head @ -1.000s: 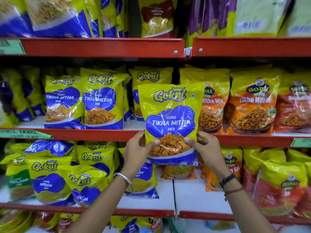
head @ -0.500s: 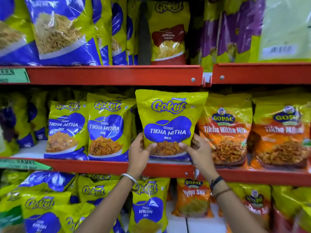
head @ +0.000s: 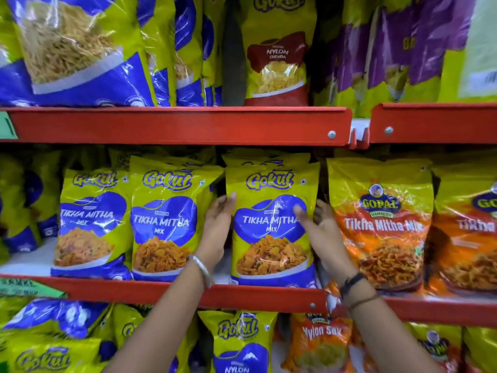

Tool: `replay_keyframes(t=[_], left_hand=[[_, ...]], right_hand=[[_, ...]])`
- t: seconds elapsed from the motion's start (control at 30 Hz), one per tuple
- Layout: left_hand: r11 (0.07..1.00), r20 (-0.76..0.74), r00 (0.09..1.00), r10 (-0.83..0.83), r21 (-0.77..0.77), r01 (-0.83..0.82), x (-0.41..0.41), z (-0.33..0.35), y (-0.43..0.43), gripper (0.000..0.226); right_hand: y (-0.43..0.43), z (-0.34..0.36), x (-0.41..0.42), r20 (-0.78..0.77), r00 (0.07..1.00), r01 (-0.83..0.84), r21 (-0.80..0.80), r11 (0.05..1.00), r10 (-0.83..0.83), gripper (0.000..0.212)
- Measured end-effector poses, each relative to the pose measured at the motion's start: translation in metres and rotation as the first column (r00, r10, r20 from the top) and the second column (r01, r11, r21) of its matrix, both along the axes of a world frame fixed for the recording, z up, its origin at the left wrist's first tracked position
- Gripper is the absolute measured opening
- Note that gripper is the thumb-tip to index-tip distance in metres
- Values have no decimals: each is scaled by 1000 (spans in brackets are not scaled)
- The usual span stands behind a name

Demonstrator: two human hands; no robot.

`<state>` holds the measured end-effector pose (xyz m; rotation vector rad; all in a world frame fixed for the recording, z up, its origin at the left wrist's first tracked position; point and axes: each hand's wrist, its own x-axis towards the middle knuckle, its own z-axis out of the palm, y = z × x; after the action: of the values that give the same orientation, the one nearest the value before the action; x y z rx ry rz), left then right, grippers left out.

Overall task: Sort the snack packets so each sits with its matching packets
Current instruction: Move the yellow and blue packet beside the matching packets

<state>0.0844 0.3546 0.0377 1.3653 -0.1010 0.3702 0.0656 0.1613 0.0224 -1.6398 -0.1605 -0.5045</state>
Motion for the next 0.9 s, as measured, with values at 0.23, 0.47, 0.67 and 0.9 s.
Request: replay_keyframes(t=[0.23,0.47,0.67,0.9], left_hand=[[948,-15,993,118,-295,-117,34,41,-10,22],[942,35,981,191,-288,-173,48,37,-10,30],[963,188,948,258,28,-267,34,13,-13,32],[413,625,780,46,699,-584,-26,-67,-41,59]], right_hand=[[22,41,60,-25,944,322,285,903,-329,32],[27,40,63,-11,900,413,343,843,-436,24],[27,20,26,63,932,354,44,934,-356,54],[30,-67,-25,398,899,381,-500,777,-184,68]])
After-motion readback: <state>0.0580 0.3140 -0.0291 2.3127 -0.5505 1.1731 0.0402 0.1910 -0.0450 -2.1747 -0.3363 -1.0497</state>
